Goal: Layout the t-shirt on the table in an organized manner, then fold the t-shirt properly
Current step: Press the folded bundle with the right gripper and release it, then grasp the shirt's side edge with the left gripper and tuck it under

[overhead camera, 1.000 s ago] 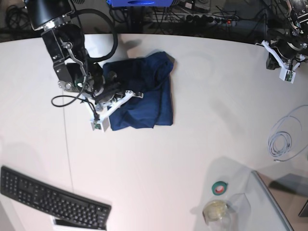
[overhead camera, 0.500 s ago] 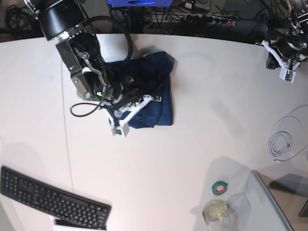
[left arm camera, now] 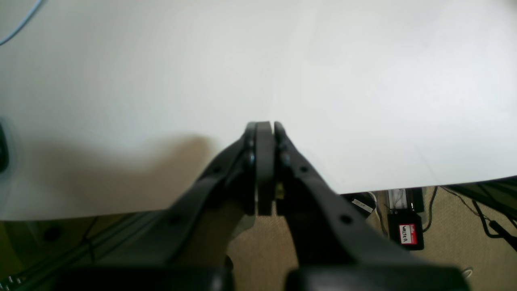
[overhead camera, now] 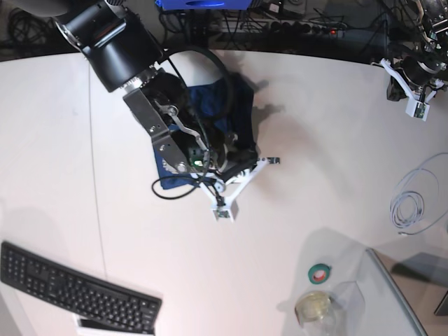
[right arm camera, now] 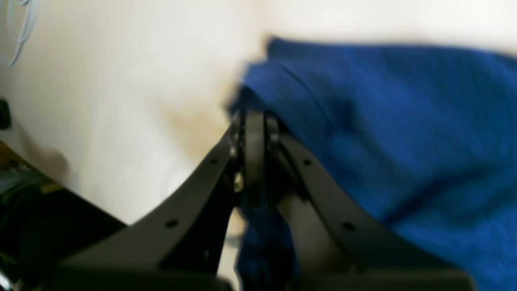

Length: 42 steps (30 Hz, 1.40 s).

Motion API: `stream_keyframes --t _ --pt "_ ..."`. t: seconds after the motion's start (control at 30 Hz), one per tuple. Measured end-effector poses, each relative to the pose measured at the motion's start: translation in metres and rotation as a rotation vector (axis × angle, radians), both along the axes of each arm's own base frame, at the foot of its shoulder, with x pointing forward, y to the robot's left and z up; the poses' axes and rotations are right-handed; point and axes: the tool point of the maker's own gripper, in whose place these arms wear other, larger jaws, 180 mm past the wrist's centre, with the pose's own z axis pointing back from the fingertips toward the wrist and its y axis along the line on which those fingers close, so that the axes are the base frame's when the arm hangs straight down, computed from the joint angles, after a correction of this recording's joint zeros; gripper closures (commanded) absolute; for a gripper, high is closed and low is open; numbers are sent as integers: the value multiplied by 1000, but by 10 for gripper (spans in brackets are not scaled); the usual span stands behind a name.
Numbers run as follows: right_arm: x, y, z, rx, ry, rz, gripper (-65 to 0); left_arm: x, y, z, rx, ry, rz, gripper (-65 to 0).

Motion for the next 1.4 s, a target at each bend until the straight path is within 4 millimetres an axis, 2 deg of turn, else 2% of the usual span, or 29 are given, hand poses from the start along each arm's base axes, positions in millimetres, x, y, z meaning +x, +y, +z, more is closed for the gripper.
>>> stream_keyframes --t 0.07,0.1,0.17,0.2,0.3,0.37,0.4,0.6,0.77,0.83,0.9,0.97,1.07,1.13,1.23,1.33,1.4 --pt "3 15 26 49 -54 34 -5 0 0 0 -2 -2 1 0" --pt "5 14 41 70 -88 43 -5 0 0 0 -1 -1 0 0" --pt "7 0 58 74 -140 47 -5 0 0 0 -1 1 2 0" --pt "7 -13 57 67 -135 26 -5 0 -1 -1 -3 -1 3 0" --pt "4 -47 26 2 -66 -55 -5 0 -5 -2 -13 -1 4 0" --pt "-3 -52 -2 -34 11 -60 -5 -1 -6 -4 -16 2 3 0" --pt "-4 -52 -9 -43 24 -62 -5 -1 -6 -4 -15 1 4 0" --pt "-3 -47 -20 -70 4 -47 -5 7 -14 -4 -38 -22 11 0" --pt "-20 -23 -44 -77 83 -8 -5 3 -13 -5 -36 -13 13 0" --pt "-12 -29 -46 -98 76 -15 -5 3 -13 -5 -34 -13 13 0" --pt "-2 -38 -37 -107 32 -32 -5 3 -14 -6 -38 -14 13 0" --pt "2 -38 -17 -72 -22 -38 -5 5 -23 -10 -44 -5 -5 0" --pt "-5 -28 17 5 -75 2 -5 12 -50 -12 -69 -4 -72 0" --pt "-6 -32 33 22 -112 11 -5 19 -70 -9 -95 -30 -102 0" --pt "-4 -61 36 27 -111 -71 -5 25 -98 -11 -129 -37 -154 0" --pt "-9 -89 24 -1 -62 -126 -5 28 -120 -12 -154 -36 -206 0" --pt "-10 -108 24 -24 -66 -148 -5 34 -131 -11 -168 -46 -231 0"
